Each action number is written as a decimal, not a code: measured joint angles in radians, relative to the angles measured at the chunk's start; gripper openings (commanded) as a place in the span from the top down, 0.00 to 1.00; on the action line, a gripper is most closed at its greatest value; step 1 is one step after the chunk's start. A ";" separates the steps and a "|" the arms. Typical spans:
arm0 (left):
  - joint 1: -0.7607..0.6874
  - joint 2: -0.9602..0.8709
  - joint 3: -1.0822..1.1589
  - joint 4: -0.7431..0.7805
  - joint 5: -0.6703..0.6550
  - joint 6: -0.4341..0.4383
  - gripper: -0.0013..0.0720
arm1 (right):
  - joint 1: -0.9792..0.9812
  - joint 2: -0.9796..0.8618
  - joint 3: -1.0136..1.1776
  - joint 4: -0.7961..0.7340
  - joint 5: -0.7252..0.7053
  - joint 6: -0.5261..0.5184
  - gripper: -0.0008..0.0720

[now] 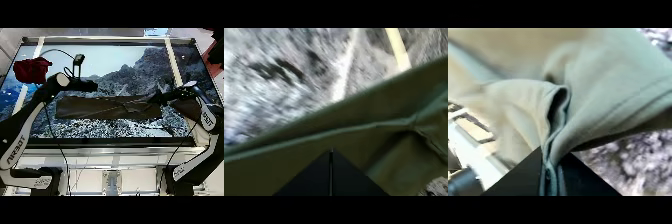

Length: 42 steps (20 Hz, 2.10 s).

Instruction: Fold the shirts.

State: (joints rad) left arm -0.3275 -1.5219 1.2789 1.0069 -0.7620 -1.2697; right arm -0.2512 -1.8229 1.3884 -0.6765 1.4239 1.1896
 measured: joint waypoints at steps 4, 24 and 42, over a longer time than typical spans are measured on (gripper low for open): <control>-0.098 -0.100 0.000 -0.039 -0.039 -0.060 0.97 | 0.032 0.071 0.046 -0.014 0.074 0.050 0.96; 0.030 0.048 0.118 0.495 -0.290 -0.230 0.97 | 0.633 0.127 0.469 -0.158 -0.058 0.409 0.96; 0.276 0.190 0.125 0.611 -0.423 -0.276 0.97 | 0.807 -0.055 0.475 -0.094 -0.628 0.406 0.25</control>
State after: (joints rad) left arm -0.0513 -1.3315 1.4036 1.6176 -1.1851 -1.5459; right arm 0.5556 -1.8782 1.8629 -0.7704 0.7959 1.5951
